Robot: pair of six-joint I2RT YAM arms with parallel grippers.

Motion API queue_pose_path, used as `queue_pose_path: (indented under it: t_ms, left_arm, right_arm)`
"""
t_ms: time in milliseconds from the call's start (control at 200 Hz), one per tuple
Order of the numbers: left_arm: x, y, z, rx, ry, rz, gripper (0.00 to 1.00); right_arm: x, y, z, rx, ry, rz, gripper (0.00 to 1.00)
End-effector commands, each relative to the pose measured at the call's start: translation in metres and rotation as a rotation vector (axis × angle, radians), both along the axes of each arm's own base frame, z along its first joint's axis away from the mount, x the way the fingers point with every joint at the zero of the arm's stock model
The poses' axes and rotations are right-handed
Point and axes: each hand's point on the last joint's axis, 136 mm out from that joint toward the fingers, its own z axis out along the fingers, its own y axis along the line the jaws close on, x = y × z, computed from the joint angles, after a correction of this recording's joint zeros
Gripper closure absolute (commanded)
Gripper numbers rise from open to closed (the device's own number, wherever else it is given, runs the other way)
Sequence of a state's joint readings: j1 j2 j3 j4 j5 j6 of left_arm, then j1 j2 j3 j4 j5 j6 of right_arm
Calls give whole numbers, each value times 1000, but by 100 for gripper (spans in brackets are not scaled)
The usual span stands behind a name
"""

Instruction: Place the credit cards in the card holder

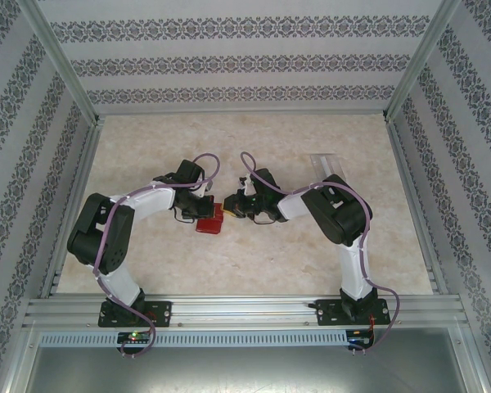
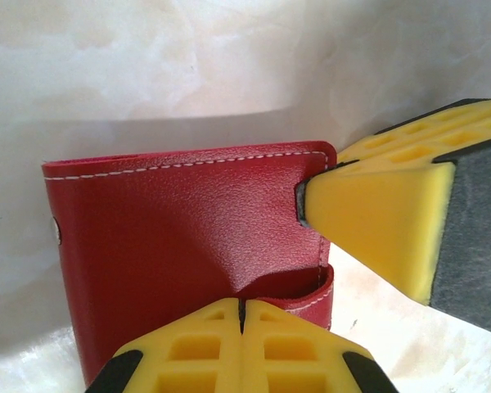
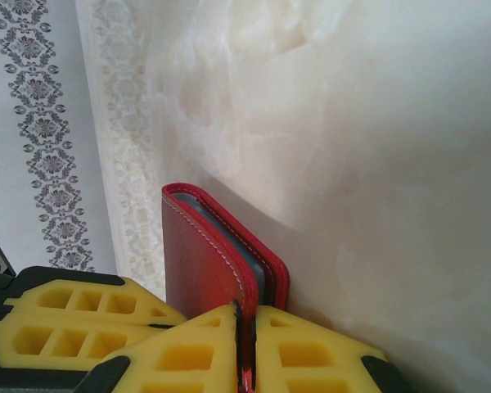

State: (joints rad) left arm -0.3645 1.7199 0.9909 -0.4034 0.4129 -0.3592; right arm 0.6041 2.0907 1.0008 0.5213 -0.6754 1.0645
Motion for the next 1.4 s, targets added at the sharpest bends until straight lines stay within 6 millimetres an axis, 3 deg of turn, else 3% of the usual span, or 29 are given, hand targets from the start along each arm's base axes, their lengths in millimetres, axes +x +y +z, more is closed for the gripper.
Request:
queue_pose_path:
  t_ms: [0,225,550,1159,1394]
  left_arm:
    - [2,8,-10,41,15,20,100]
    - [8,4,-9,18,9,26,100]
    - [13,-6,22,-50,-36,11,100]
    - [13,7,-6,-3,11,39,100]
    - [11,-2,-5,-68,24,33,100]
  right_arm:
    - [2,-1,-1,-2,-6,0,89]
    - [2,2,-1,2,-3,3,89]
    - [1,3,-2,1,1,4,89]
    - [0,3,-1,5,3,9,89]
    - [2,3,1,10,2,7,89]
